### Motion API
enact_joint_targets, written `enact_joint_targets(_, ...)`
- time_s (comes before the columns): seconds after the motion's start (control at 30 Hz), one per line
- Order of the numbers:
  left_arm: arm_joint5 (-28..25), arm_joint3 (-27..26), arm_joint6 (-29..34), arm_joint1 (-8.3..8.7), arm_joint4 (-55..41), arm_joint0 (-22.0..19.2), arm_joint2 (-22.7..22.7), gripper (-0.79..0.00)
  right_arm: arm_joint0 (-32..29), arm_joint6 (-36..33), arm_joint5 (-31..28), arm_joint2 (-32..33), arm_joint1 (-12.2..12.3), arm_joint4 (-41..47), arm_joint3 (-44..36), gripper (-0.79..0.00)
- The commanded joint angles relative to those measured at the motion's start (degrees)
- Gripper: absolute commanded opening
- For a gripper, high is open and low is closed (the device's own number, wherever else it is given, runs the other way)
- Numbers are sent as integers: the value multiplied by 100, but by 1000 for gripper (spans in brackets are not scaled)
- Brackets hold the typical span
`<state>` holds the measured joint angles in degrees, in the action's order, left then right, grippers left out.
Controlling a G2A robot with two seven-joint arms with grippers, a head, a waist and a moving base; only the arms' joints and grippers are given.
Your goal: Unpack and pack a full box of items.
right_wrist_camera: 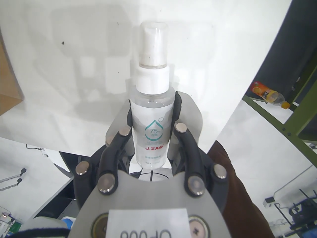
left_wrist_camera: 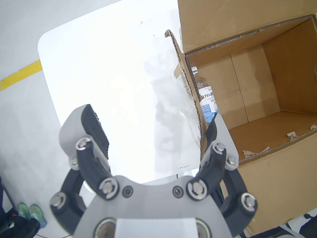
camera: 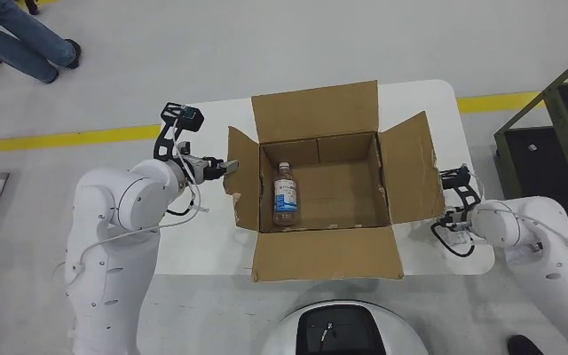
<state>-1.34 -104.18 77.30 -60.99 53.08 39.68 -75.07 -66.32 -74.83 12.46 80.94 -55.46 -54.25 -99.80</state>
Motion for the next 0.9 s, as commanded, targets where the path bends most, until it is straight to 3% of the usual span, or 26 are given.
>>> enact_joint_targets(0.0,0,0,0,0,0,0,0,0,-63,203,88,411,12,393,-181,-785)
enact_joint_targets(0.2,0,0,0,0,0,0,0,0,-686,1412,-200,2236,21,2286,-1359,-785)
enact_joint_targets(0.37,0,0,0,0,0,0,0,0,-1188,1853,-816,3257,-17,3742,-2074,-785)
enact_joint_targets(0.5,0,0,0,0,0,0,0,0,-1302,1810,-1249,3445,-15,4416,-2378,-785)
enact_joint_targets(0.87,0,0,0,0,0,0,0,0,-1311,1785,-1428,3250,5,4537,-2454,-785)
